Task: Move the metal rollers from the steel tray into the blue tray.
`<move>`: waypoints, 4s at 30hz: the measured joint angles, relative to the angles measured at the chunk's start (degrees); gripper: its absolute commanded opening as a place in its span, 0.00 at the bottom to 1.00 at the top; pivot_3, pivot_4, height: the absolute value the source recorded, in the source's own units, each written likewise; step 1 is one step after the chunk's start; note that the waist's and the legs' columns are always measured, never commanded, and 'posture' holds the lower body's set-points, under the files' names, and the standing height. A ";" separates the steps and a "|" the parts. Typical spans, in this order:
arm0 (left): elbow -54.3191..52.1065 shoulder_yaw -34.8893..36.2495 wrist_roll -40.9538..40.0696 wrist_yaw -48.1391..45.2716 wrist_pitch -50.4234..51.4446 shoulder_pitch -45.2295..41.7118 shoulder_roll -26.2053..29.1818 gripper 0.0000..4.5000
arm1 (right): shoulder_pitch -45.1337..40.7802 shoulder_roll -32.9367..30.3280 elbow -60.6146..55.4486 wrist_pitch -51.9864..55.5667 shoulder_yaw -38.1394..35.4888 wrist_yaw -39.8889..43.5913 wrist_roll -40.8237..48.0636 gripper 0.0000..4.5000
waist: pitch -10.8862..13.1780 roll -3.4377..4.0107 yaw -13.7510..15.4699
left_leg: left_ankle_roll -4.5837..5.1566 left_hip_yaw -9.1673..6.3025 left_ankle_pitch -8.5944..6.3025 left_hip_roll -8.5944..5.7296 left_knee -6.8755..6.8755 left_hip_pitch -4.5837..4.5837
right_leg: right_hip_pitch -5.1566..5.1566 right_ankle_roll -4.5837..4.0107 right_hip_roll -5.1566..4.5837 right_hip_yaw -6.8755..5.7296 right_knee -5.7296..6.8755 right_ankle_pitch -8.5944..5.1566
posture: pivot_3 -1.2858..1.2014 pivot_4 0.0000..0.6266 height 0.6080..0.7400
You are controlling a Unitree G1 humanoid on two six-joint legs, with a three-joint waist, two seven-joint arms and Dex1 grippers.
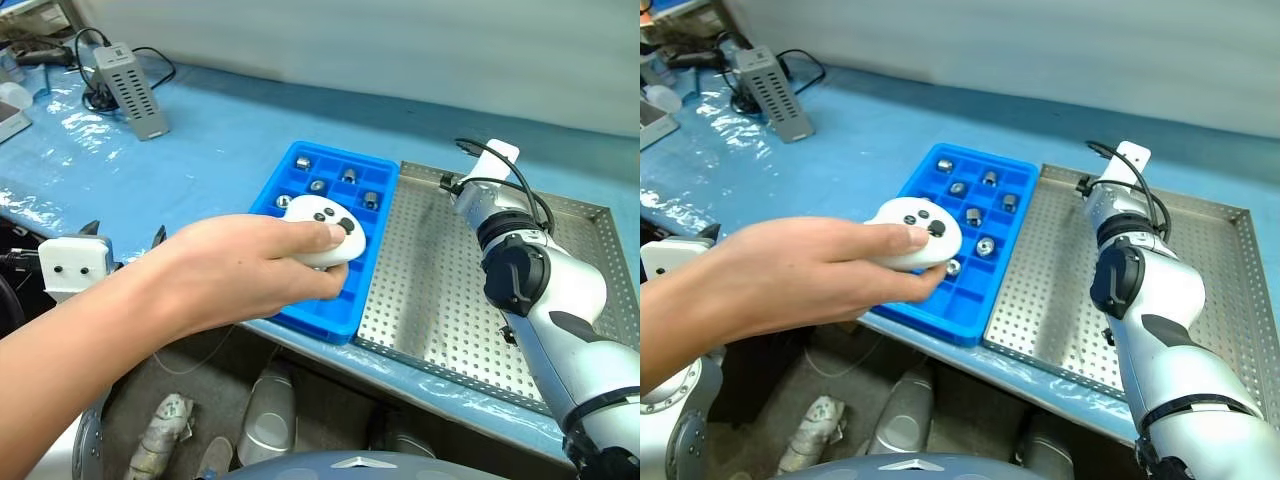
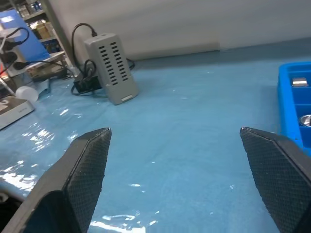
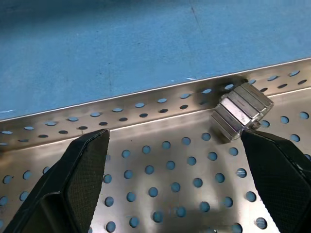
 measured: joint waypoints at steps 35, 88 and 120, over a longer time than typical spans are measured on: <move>7.58 -8.14 -4.80 -6.81 5.88 -20.73 9.43 1.00 | 4.26 -2.73 0.00 1.27 4.47 -10.82 -5.37 0.99 | 0.00 0.01 3.79 | -0.24 -0.02 0.12 -0.08 -0.04 0.12 | -0.08 -0.21 0.10 0.62 0.22 0.16 | 0.85 0.24 1.00; -6.31 -7.89 -5.37 0.71 13.87 -10.84 6.24 1.00 | 5.61 2.22 -0.22 -5.11 1.18 6.75 -4.52 0.99 | 0.03 -0.08 9.31 | -0.64 -0.26 -0.10 -0.07 -0.51 0.78 | -0.39 -0.07 0.49 1.01 0.23 0.07 | 0.94 0.24 1.00; -8.77 -6.95 -12.77 16.95 -5.62 13.63 13.35 1.00 | -2.64 -8.51 0.38 -2.39 13.97 -10.87 -17.48 0.99 | 0.07 -0.02 21.84 | -0.91 -1.38 -0.25 -0.29 -0.54 0.57 | -0.13 -0.06 0.72 0.78 -0.03 0.04 | 0.99 0.24 1.00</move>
